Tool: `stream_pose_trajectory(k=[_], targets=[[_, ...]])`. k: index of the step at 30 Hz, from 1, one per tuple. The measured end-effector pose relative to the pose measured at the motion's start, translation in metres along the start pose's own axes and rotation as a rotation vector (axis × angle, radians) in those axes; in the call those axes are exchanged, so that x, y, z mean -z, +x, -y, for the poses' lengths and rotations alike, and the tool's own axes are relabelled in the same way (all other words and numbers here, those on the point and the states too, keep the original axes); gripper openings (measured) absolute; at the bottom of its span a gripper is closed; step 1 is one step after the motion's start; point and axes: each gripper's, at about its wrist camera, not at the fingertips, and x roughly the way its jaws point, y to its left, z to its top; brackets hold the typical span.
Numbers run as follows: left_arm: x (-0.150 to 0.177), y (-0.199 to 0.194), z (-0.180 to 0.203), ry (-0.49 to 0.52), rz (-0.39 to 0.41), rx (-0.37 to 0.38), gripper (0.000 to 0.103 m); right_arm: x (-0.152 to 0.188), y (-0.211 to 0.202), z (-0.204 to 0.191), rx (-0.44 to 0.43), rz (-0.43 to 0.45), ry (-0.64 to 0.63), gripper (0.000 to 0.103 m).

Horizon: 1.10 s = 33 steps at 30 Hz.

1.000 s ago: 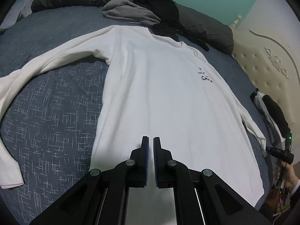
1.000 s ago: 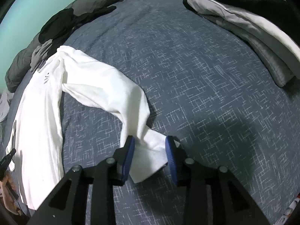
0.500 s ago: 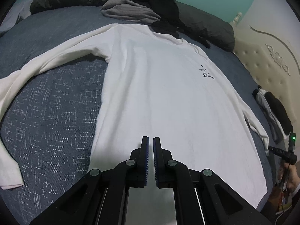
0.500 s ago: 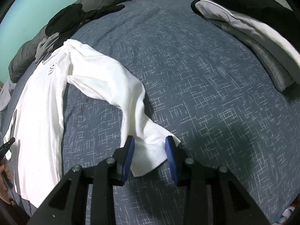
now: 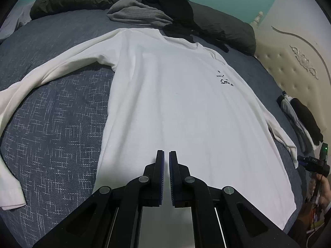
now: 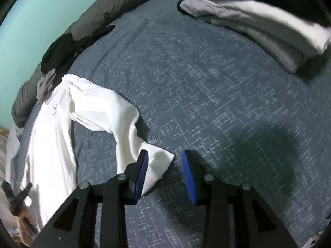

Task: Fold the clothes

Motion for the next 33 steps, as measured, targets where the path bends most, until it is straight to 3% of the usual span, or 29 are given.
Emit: stream_pose_trajectory(k=[5,6,7,9,12,20,33], targets=[[-0.001,-0.001,0.004,0.014,0.007,-0.004,0.004,-0.001,0.007,-0.005,-0.017,-0.009,0.000,0.034],[-0.001,-0.001,0.005,0.019,0.008,-0.005,0.004,-0.001,0.007,-0.006,-0.013,-0.008,-0.004,0.031],[-0.001,-0.001,0.006,0.022,0.007,-0.005,0.004,-0.002,0.006,-0.007,-0.005,-0.006,-0.011,0.019],[0.000,0.000,0.007,0.028,0.003,0.004,0.004,-0.004,0.004,-0.009,0.008,0.004,-0.024,0.007],[0.000,0.001,0.010,0.039,0.003,0.008,0.004,-0.008,-0.003,-0.010,0.013,0.033,-0.038,0.003],[-0.001,0.001,0.010,0.028,0.008,0.007,0.005,-0.019,-0.020,-0.008,0.010,0.083,-0.055,0.002],[-0.002,0.003,0.010,0.017,0.000,0.006,0.010,-0.013,-0.017,-0.001,-0.026,0.055,0.011,0.003]])
